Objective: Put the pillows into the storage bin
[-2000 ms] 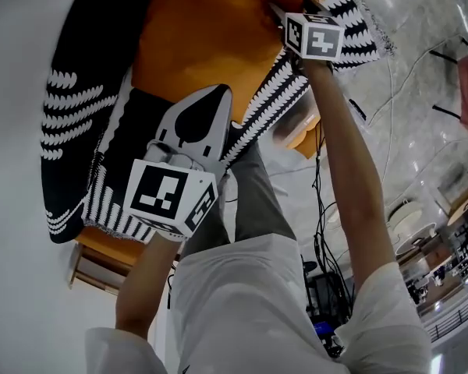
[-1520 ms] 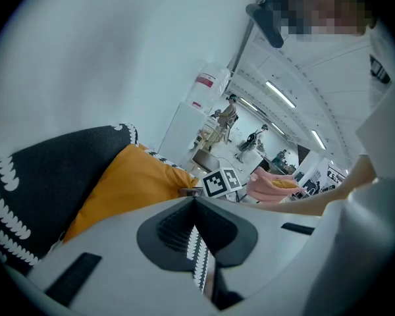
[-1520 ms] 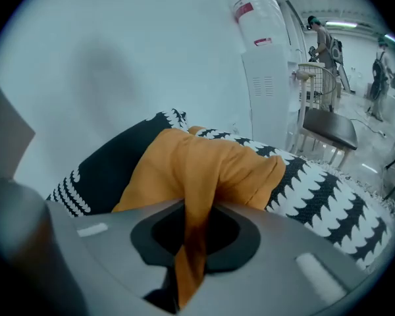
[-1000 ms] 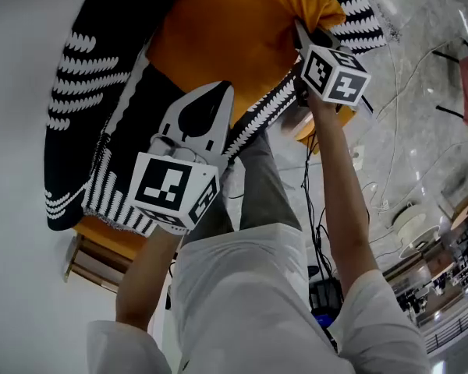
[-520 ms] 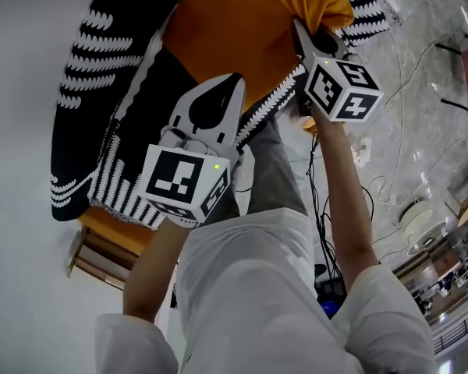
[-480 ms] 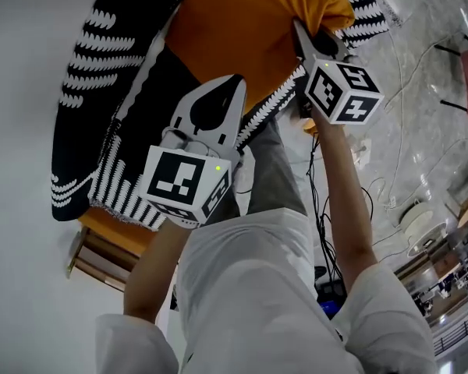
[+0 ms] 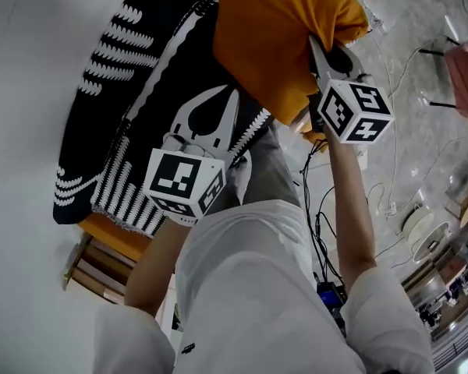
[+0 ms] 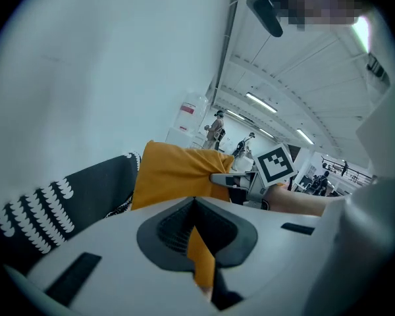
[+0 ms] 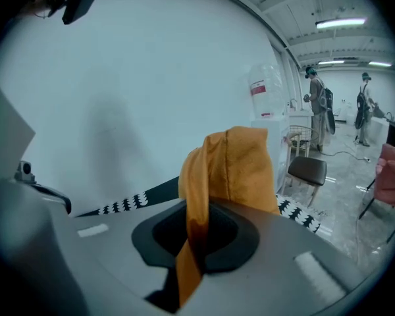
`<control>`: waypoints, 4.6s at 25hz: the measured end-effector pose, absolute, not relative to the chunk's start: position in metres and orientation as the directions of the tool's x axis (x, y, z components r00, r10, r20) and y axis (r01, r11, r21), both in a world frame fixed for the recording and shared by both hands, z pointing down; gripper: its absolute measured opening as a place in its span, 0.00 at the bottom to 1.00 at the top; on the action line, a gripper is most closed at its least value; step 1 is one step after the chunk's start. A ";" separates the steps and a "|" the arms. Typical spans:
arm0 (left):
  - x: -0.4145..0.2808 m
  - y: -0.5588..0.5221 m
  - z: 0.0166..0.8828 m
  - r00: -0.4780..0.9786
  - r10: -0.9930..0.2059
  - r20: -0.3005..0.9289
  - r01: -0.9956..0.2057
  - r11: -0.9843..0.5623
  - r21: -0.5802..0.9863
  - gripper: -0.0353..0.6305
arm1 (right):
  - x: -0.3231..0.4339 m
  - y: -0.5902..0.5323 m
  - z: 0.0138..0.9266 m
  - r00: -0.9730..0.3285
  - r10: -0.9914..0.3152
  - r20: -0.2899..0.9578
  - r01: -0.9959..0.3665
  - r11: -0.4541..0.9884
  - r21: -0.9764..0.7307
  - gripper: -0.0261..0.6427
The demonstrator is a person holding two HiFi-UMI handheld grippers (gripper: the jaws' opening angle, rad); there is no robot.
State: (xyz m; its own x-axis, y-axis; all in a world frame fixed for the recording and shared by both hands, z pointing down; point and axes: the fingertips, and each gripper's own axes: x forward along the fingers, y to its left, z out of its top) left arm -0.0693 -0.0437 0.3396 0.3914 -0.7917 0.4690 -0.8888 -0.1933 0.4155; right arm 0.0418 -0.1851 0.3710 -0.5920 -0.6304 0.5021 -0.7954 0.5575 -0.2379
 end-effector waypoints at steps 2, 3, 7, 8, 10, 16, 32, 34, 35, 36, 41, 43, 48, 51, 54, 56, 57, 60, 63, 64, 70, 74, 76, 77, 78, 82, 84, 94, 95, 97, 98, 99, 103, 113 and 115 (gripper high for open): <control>-0.065 -0.027 0.322 0.411 -0.791 0.454 -0.882 -0.218 0.419 0.07 | 0.056 -0.171 0.357 -0.567 -0.639 0.520 -0.811 0.545 -0.215 0.10; -0.063 -0.017 0.310 0.422 -0.792 0.440 -0.876 -0.231 0.424 0.07 | 0.064 -0.163 0.348 -0.556 -0.643 0.527 -0.817 0.541 -0.201 0.10; -0.053 0.023 0.265 0.462 -0.798 0.388 -0.858 -0.292 0.422 0.07 | 0.112 -0.129 0.308 -0.482 -0.694 0.534 -0.860 0.492 -0.137 0.10; -0.051 0.033 0.259 0.471 -0.795 0.381 -0.855 -0.306 0.419 0.07 | 0.126 -0.118 0.300 -0.458 -0.710 0.535 -0.873 0.471 -0.122 0.10; -0.048 0.050 0.253 0.484 -0.789 0.378 -0.850 -0.321 0.418 0.07 | 0.154 -0.100 0.289 -0.412 -0.736 0.537 -0.898 0.428 -0.102 0.10; -0.024 0.073 0.246 0.543 -0.746 0.385 -0.823 -0.381 0.421 0.07 | 0.234 -0.047 0.278 -0.289 -0.779 0.556 -0.952 0.297 -0.079 0.10; 0.108 0.039 0.222 0.705 -0.582 0.405 -0.709 -0.592 0.384 0.07 | 0.406 0.030 0.302 -0.061 -0.783 0.620 -0.998 0.038 -0.051 0.10; 0.120 0.035 0.224 0.713 -0.567 0.412 -0.700 -0.602 0.383 0.07 | 0.419 0.038 0.315 -0.049 -0.771 0.635 -0.998 0.022 -0.050 0.10; 0.126 0.033 0.227 0.717 -0.558 0.417 -0.696 -0.605 0.386 0.07 | 0.425 0.043 0.324 -0.043 -0.762 0.646 -0.999 0.018 -0.045 0.10; 0.132 0.030 0.231 0.721 -0.549 0.423 -0.692 -0.608 0.390 0.07 | 0.431 0.047 0.332 -0.034 -0.753 0.657 -0.999 0.012 -0.037 0.10; 0.164 0.020 0.249 0.747 -0.485 0.454 -0.658 -0.634 0.406 0.07 | 0.460 0.069 0.370 0.010 -0.708 0.706 -0.999 -0.037 -0.022 0.10; 0.178 0.017 0.256 0.757 -0.457 0.467 -0.643 -0.646 0.411 0.07 | 0.470 0.075 0.386 0.019 -0.688 0.726 -0.998 -0.052 -0.023 0.10; 0.206 0.011 0.275 0.771 -0.386 0.506 -0.610 -0.674 0.416 0.07 | 0.489 0.091 0.438 0.038 -0.626 0.779 -0.993 -0.110 -0.040 0.10; 0.219 0.009 0.284 0.773 -0.350 0.530 -0.596 -0.686 0.416 0.07 | 0.492 0.104 0.472 0.042 -0.583 0.811 -0.987 -0.149 -0.056 0.10; 0.222 0.009 0.292 0.772 -0.326 0.546 -0.587 -0.694 0.416 0.07 | 0.489 0.125 0.506 0.058 -0.521 0.852 -0.980 -0.193 -0.051 0.10; 0.221 0.008 0.299 0.770 -0.313 0.555 -0.585 -0.693 0.421 0.07 | 0.488 0.141 0.532 0.084 -0.452 0.888 -0.972 -0.235 -0.028 0.14; 0.222 0.007 0.303 0.769 -0.308 0.560 -0.585 -0.691 0.423 0.07 | 0.489 0.147 0.543 0.095 -0.423 0.901 -0.966 -0.259 -0.020 0.18; 0.230 0.005 0.309 0.767 -0.297 0.569 -0.584 -0.690 0.427 0.07 | 0.486 0.148 0.553 0.068 -0.439 0.896 -0.948 -0.308 -0.079 0.17; 0.230 0.008 0.309 0.769 -0.291 0.569 -0.581 -0.689 0.433 0.07 | 0.467 0.139 0.545 0.021 -0.476 0.879 -0.956 -0.268 -0.122 0.17; 0.229 0.008 0.309 0.769 -0.291 0.569 -0.581 -0.689 0.434 0.07 | 0.460 0.136 0.541 0.009 -0.486 0.874 -0.956 -0.260 -0.134 0.17; 0.220 0.004 0.301 0.767 -0.324 0.554 -0.596 -0.680 0.428 0.07 | 0.431 0.106 0.515 -0.034 -0.550 0.834 -0.970 -0.182 -0.160 0.17; 0.211 0.007 0.289 0.762 -0.362 0.537 -0.613 -0.669 0.420 0.07 | 0.412 0.092 0.490 -0.063 -0.592 0.804 -0.981 -0.111 -0.159 0.17; 0.204 0.010 0.279 0.761 -0.386 0.522 -0.621 -0.665 0.414 0.07 | 0.402 0.090 0.476 -0.084 -0.606 0.791 -0.981 -0.088 -0.171 0.18; 0.200 0.011 0.273 0.759 -0.400 0.513 -0.627 -0.661 0.412 0.07 | 0.396 0.088 0.469 -0.094 -0.612 0.785 -0.981 -0.077 -0.178 0.18; 0.195 0.012 0.267 0.756 -0.417 0.504 -0.634 -0.655 0.410 0.07 | 0.392 0.087 0.462 -0.104 -0.619 0.779 -0.981 -0.064 -0.182 0.18; 0.180 0.022 0.246 0.741 -0.481 0.469 -0.665 -0.624 0.411 0.07 | 0.378 0.080 0.425 -0.158 -0.656 0.738 -0.978 0.002 -0.207 0.18; 0.168 0.029 0.240 0.734 -0.505 0.454 -0.675 -0.614 0.409 0.07 | 0.365 0.077 0.407 -0.184 -0.673 0.716 -0.977 0.046 -0.207 0.18; 0.105 0.051 0.213 0.672 -0.621 0.403 -0.740 -0.550 0.387 0.07 | 0.277 0.062 0.318 -0.363 -0.738 0.569 -0.929 0.241 -0.280 0.18; 0.100 0.054 0.214 0.665 -0.630 0.401 -0.746 -0.539 0.391 0.07 | 0.267 0.063 0.310 -0.383 -0.740 0.554 -0.922 0.264 -0.284 0.18; 0.091 0.060 0.212 0.651 -0.651 0.391 -0.757 -0.519 0.397 0.07 | 0.249 0.064 0.296 -0.424 -0.738 0.526 -0.904 0.310 -0.294 0.18; 0.087 0.062 0.209 0.644 -0.662 0.383 -0.762 -0.510 0.400 0.07 | 0.240 0.066 0.289 -0.443 -0.734 0.514 -0.895 0.332 -0.298 0.18; 0.083 0.065 0.205 0.637 -0.674 0.375 -0.766 -0.501 0.402 0.07 | 0.233 0.067 0.282 -0.461 -0.731 0.503 -0.886 0.353 -0.301 0.18; 0.064 0.074 0.192 0.608 -0.718 0.338 -0.782 -0.471 0.407 0.07 | 0.210 0.074 0.248 -0.516 -0.727 0.453 -0.857 0.430 -0.286 0.18; 0.026 0.107 0.161 0.536 -0.803 0.261 -0.817 -0.416 0.399 0.07 | 0.182 0.090 0.165 -0.586 -0.746 0.317 -0.808 0.566 -0.162 0.18; 0.019 0.114 0.155 0.525 -0.813 0.252 -0.825 -0.413 0.386 0.07 | 0.174 0.094 0.154 -0.596 -0.748 0.293 -0.800 0.584 -0.136 0.18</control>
State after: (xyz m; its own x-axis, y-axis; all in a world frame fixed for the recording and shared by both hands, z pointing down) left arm 0.0193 0.1141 0.1553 0.5252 -0.8130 0.2516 -0.8247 -0.4132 0.3862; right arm 0.1741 0.0945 0.1536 -0.5958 -0.7477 0.2934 -0.8001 0.5843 -0.1358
